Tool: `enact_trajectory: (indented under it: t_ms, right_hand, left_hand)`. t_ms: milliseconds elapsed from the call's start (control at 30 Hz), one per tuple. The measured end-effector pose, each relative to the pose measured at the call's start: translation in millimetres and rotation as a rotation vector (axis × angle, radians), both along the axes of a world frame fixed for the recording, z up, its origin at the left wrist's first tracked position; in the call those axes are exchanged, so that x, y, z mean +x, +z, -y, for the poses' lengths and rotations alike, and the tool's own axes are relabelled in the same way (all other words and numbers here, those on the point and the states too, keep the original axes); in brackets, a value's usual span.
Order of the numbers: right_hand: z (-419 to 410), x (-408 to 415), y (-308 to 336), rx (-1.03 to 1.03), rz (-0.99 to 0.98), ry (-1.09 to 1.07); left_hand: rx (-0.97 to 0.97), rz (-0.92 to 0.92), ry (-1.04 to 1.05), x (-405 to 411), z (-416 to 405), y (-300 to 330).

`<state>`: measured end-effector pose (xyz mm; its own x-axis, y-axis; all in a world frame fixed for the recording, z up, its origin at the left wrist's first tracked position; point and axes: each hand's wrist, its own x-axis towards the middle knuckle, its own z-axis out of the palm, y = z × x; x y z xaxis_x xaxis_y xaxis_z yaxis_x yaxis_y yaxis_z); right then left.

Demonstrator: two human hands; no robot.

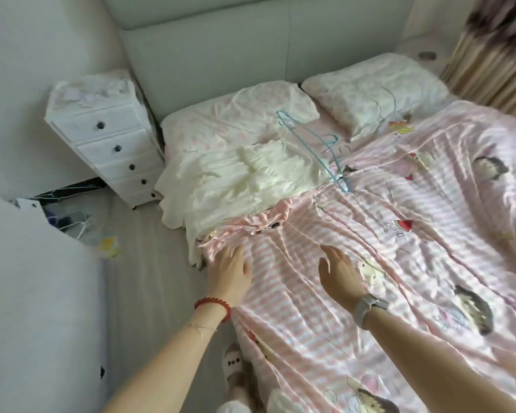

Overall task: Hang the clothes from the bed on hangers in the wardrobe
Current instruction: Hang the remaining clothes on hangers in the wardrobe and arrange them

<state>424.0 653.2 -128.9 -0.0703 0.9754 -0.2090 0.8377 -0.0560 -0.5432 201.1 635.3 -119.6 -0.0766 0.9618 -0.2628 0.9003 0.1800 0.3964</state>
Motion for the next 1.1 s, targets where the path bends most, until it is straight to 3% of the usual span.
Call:
enact_trajectory:
  t_ms: [300, 567, 733, 833, 1000, 1100]
  right_hand:
    - [-185, 49, -47, -0.061, -0.066, -0.308]
    - [-351, 91, -165, -0.151, 0.022, -0.396]
    - [-420, 103, -217, -0.167, -0.131, -0.503]
    - [-432, 97, -253, -0.229, -0.047, -0.503]
    - [-435, 92, -261, -0.173, 0.062, -0.587]
    - [-435, 93, -243, -0.122, 0.087, -0.603]
  left_hand:
    - [-0.014, 0.014, -0.044, 31, -212, -50]
    - [-0.092, -0.135, -0.115, 41, -365, -186]
    - [-0.233, -0.116, -0.215, 55, -383, -276]
    - [-0.176, -0.121, -0.182, 56, -380, -310]
    - [-0.116, -0.083, -0.192, 51, -381, -307]
    - [0.085, 0.137, -0.088, 38, -385, -288]
